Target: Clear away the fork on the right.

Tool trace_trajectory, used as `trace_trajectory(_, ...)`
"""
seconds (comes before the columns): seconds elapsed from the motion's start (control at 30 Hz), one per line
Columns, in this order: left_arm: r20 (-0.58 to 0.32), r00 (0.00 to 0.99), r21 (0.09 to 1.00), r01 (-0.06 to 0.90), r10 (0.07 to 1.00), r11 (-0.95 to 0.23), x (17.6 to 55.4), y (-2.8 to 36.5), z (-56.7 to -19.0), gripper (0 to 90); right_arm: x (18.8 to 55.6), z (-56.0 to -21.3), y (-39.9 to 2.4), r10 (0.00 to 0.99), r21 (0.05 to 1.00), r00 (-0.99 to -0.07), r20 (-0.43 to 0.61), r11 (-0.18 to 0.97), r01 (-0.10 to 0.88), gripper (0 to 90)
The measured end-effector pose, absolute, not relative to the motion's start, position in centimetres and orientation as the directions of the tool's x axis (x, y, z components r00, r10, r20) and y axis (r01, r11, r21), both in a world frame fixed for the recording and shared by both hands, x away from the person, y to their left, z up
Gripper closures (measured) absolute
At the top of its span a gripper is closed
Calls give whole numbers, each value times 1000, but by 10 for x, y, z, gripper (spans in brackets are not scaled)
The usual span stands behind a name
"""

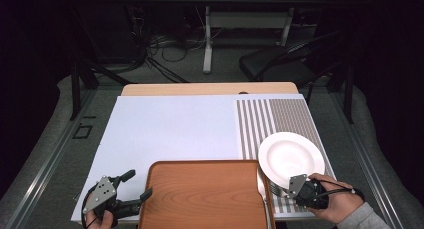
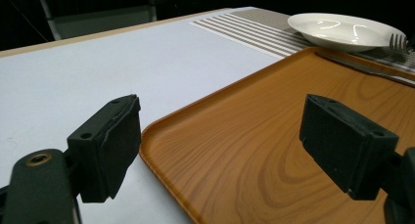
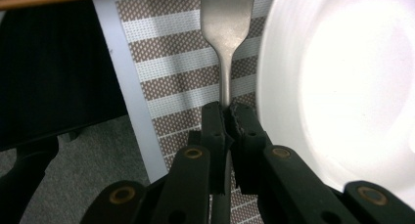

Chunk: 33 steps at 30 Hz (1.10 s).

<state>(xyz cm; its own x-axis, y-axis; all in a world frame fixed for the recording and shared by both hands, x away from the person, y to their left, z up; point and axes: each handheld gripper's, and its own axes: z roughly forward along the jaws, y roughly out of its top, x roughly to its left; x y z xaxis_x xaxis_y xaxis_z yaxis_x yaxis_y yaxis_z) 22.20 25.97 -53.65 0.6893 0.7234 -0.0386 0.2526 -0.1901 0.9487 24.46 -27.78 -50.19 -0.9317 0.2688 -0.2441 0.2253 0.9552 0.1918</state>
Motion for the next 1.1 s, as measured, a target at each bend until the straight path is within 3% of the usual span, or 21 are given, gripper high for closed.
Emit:
trace_trajectory(0.5,-39,688,949,253,725,-190,222,260,-537,160,245,-481,-274,431,356,-875,-221,871,340,851)
trace_trajectory(1.1,-42,686,949,255,727,-186,222,260,-537,160,253,-467,-282,636,580,-766,-92,659,478,851)
